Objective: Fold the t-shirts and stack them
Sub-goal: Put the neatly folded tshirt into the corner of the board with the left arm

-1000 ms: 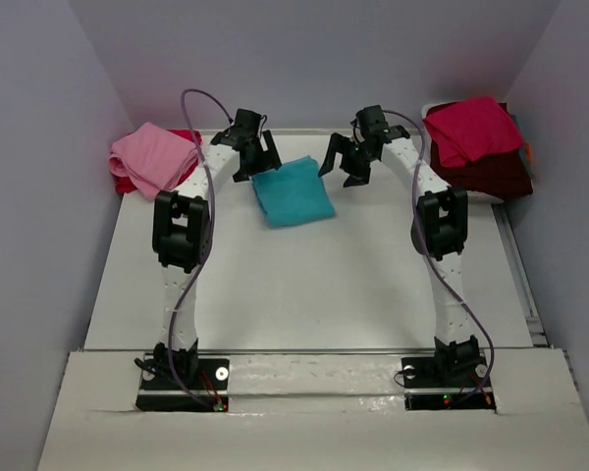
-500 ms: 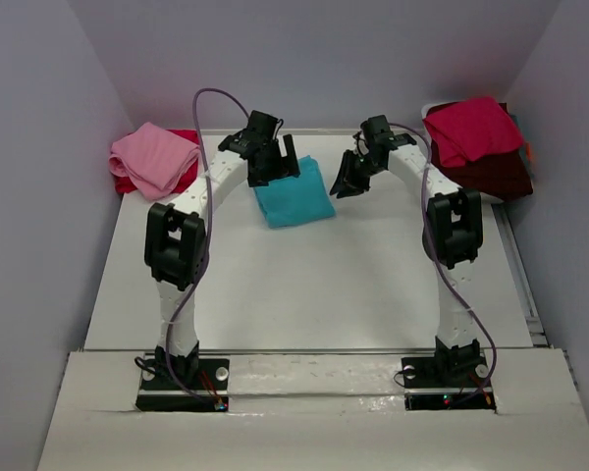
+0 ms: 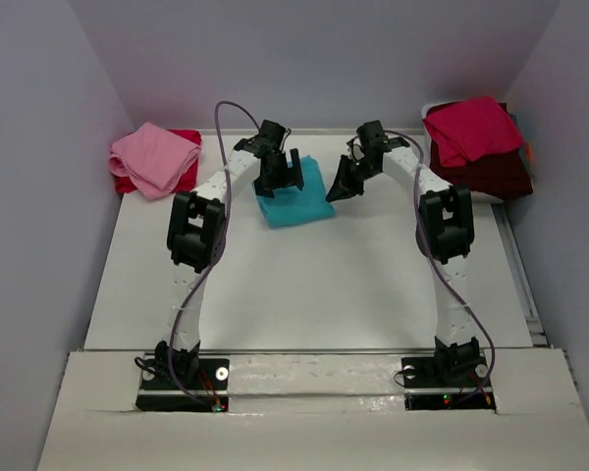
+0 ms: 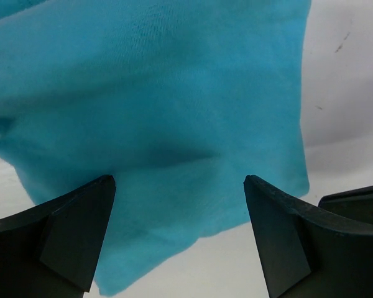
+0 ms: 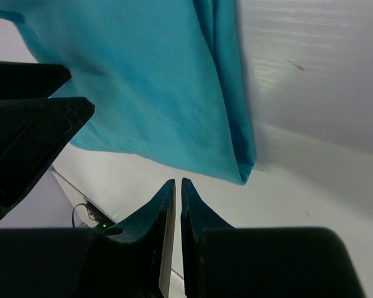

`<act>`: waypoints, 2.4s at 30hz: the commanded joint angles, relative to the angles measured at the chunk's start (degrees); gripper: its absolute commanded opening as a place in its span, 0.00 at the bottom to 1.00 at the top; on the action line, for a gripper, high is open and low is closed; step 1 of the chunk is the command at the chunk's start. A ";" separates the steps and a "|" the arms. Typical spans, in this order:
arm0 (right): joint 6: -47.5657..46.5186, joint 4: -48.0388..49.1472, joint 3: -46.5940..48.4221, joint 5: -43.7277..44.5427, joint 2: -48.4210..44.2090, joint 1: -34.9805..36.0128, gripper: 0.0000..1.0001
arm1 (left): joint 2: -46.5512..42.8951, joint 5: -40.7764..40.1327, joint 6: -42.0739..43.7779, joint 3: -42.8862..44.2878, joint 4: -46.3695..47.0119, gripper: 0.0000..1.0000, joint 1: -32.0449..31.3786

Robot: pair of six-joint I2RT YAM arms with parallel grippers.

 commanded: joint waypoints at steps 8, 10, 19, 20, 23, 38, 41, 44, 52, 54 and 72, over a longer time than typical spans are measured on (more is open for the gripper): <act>-0.62 -0.35 5.15 -4.95 6.55 1.07 0.14 | 11.50 -6.58 2.44 19.68 -5.86 0.97 3.29; -0.71 -0.26 5.15 -4.95 7.26 1.07 0.14 | 12.03 -8.94 2.18 20.14 -5.34 0.97 3.82; -2.12 -2.10 5.68 -4.16 9.81 1.59 0.14 | 13.43 -8.79 1.82 19.87 -3.13 0.97 4.87; -2.03 -2.11 5.77 -4.34 10.07 1.59 0.14 | 15.26 -7.91 1.56 21.27 -3.92 0.97 4.88; -1.94 -3.07 6.47 -5.13 10.95 1.59 0.15 | 17.65 -7.82 1.47 24.00 -7.17 0.97 4.88; -3.70 -5.27 6.65 -1.88 8.32 1.59 0.51 | 13.73 -4.21 0.59 13.66 -5.36 0.99 5.40; -3.87 -6.49 8.31 -2.14 7.70 1.59 0.52 | 8.45 -3.87 0.51 10.83 -4.28 0.99 5.40; -4.40 -7.20 8.93 -1.97 7.70 1.59 0.52 | 5.18 -4.47 1.12 10.30 -5.51 0.99 4.70; -4.75 -6.59 6.91 -2.49 7.35 1.59 0.51 | -10.02 2.10 -0.63 -4.27 -2.08 0.99 1.19; -5.28 -7.20 7.00 -1.71 7.52 1.59 0.51 | -11.08 2.29 -0.90 -5.96 -1.91 0.99 0.58; -3.96 -5.45 5.51 -2.32 3.66 1.59 0.50 | -15.22 9.85 -3.01 -22.29 4.85 0.99 -2.24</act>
